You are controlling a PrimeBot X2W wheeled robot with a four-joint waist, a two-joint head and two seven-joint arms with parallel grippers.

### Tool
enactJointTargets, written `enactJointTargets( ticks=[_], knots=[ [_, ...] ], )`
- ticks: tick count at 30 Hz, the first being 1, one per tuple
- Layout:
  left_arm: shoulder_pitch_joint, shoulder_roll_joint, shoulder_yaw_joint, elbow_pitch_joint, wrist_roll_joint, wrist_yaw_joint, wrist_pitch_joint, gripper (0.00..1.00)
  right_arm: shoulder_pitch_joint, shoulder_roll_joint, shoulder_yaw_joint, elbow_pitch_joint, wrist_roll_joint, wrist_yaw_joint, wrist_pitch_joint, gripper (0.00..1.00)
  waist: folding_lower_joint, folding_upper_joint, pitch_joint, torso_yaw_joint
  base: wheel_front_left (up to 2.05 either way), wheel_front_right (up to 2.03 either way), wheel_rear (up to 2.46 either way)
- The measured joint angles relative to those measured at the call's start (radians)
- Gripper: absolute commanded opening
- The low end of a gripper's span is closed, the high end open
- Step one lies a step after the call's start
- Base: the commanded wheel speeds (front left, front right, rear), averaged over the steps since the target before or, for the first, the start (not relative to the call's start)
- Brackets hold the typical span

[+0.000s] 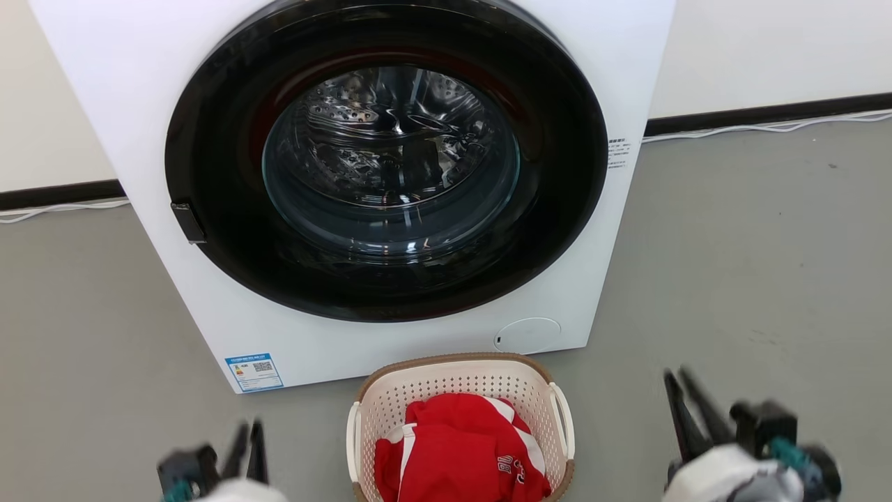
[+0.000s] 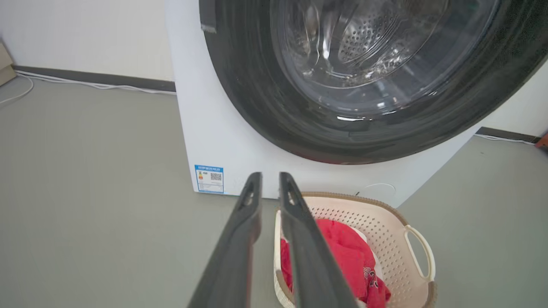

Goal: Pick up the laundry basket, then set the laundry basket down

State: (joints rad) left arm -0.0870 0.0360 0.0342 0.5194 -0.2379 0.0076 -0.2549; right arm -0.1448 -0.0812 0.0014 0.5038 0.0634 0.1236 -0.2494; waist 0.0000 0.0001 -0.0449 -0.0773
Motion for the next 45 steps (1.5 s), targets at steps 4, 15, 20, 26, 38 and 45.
enactJointTargets(
  ticks=[4,15,20,26,38,45],
  knots=[
    [0.049,-0.010,-0.002,0.045,-0.002,0.000,0.006,0.00,0.055,0.010,0.002,0.045,0.001,0.000,0.003,0.00,0.0000,0.0000,0.000,0.000,0.00,0.00,0.00],
    [0.058,-0.010,0.000,0.027,-0.133,-0.009,0.041,0.00,0.061,0.012,-0.006,0.027,0.147,0.000,0.036,0.00,0.0004,0.0000,0.005,0.008,0.00,0.00,0.00],
    [0.058,-0.010,0.001,0.015,-0.187,-0.009,0.054,0.00,0.061,0.013,-0.011,0.018,0.209,0.000,0.054,0.00,0.0003,0.0000,0.007,0.011,0.00,0.00,0.00],
    [0.058,-0.010,0.003,-0.001,-0.252,-0.018,0.070,0.00,0.061,0.015,-0.022,0.002,0.281,0.000,0.066,0.00,0.0002,0.0000,0.009,0.015,0.00,0.00,0.00],
    [0.057,-0.009,0.009,-0.030,-0.382,-0.032,0.106,0.00,0.062,0.018,-0.033,-0.021,0.428,0.000,0.104,0.00,0.0002,0.0000,0.014,0.022,0.00,0.00,0.00],
    [0.057,-0.008,0.012,-0.044,-0.456,-0.036,0.124,0.00,0.062,0.020,-0.039,-0.040,0.514,0.000,0.120,0.00,0.0002,0.0000,0.016,0.027,0.00,0.00,0.00]
  ],
)
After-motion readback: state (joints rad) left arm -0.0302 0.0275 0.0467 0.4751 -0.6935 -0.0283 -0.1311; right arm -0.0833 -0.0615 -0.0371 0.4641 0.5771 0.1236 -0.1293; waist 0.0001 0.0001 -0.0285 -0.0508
